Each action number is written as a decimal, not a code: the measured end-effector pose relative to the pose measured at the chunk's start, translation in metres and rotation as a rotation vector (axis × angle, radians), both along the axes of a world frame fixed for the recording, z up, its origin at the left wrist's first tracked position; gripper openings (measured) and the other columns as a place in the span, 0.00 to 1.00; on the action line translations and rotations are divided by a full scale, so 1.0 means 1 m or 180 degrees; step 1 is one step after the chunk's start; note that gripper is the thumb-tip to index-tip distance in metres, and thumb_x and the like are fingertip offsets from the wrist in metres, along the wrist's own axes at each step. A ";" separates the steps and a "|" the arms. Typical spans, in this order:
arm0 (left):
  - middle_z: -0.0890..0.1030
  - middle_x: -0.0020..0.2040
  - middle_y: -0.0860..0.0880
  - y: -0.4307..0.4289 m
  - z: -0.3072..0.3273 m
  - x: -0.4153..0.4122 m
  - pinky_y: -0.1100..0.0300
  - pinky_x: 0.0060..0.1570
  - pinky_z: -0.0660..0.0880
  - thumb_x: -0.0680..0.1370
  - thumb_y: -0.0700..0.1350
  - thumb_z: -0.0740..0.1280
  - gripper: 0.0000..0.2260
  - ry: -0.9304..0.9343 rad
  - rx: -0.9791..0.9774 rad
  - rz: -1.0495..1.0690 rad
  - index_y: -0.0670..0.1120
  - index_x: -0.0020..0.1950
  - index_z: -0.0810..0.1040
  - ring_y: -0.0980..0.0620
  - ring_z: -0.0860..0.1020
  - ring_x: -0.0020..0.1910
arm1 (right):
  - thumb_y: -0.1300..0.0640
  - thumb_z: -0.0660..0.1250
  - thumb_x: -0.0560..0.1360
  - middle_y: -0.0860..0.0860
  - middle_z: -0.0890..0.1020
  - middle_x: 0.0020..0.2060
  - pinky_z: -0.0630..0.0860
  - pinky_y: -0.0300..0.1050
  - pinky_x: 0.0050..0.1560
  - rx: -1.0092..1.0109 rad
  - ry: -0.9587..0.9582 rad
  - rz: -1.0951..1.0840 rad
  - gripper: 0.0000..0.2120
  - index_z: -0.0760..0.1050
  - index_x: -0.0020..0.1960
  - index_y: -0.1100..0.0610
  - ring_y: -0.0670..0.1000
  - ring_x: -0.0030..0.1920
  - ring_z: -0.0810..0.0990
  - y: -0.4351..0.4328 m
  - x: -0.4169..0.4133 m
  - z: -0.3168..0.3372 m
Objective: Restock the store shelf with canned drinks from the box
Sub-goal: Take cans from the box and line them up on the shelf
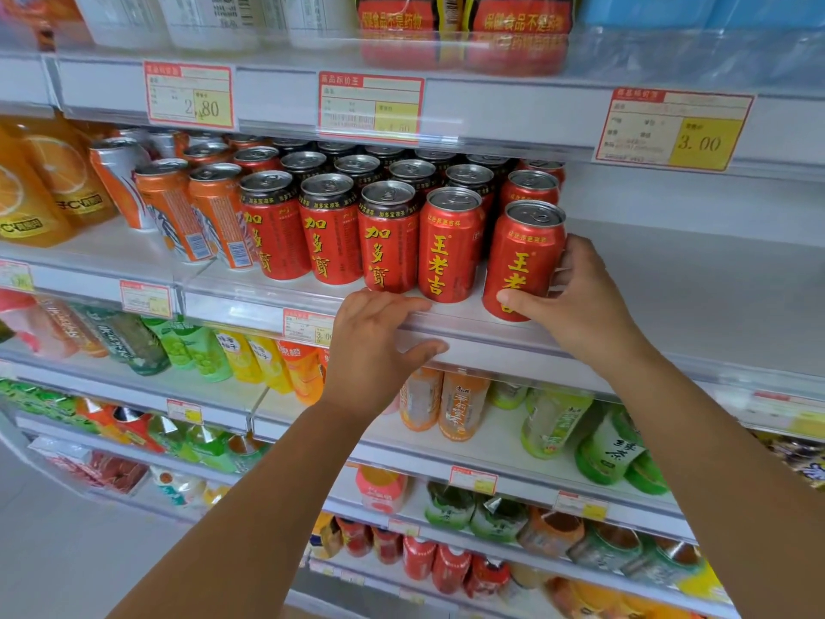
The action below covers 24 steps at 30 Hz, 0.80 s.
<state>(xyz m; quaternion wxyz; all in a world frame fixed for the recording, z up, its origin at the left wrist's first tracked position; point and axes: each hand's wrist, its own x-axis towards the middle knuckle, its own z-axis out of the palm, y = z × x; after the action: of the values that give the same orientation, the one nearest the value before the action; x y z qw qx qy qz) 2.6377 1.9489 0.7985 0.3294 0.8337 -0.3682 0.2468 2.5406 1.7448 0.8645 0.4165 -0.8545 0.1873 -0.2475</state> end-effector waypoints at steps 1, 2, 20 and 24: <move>0.82 0.49 0.53 0.000 0.000 0.000 0.64 0.58 0.61 0.68 0.65 0.66 0.24 -0.0001 0.0011 0.0007 0.51 0.55 0.83 0.50 0.76 0.51 | 0.47 0.78 0.65 0.47 0.73 0.63 0.72 0.44 0.56 0.0049 0.0006 0.0011 0.39 0.62 0.70 0.48 0.48 0.59 0.75 0.001 0.000 0.001; 0.82 0.49 0.53 0.000 0.000 0.000 0.64 0.58 0.60 0.68 0.65 0.66 0.24 -0.0003 0.0023 0.0014 0.51 0.55 0.82 0.50 0.76 0.51 | 0.48 0.78 0.66 0.47 0.73 0.63 0.71 0.44 0.57 0.0104 0.0006 0.0028 0.40 0.61 0.71 0.48 0.47 0.58 0.75 0.001 -0.001 0.001; 0.82 0.50 0.53 0.002 0.001 -0.004 0.67 0.56 0.57 0.68 0.58 0.75 0.20 0.0011 0.0091 0.0092 0.51 0.57 0.82 0.50 0.74 0.52 | 0.50 0.77 0.68 0.50 0.76 0.62 0.68 0.40 0.53 -0.0070 -0.0008 -0.0025 0.35 0.63 0.68 0.53 0.45 0.53 0.74 0.006 0.008 0.005; 0.82 0.52 0.53 0.002 0.005 -0.003 0.66 0.59 0.58 0.69 0.58 0.75 0.21 0.0180 0.0116 -0.0025 0.51 0.58 0.81 0.50 0.74 0.55 | 0.49 0.78 0.67 0.49 0.76 0.61 0.70 0.41 0.54 -0.0029 -0.0069 -0.0080 0.34 0.64 0.67 0.50 0.45 0.55 0.75 0.008 0.007 0.003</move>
<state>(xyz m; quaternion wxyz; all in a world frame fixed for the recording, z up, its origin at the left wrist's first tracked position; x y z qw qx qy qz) 2.6349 1.9512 0.8030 0.3254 0.8448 -0.3663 0.2151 2.5480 1.7523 0.8670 0.4115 -0.8512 0.1924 -0.2628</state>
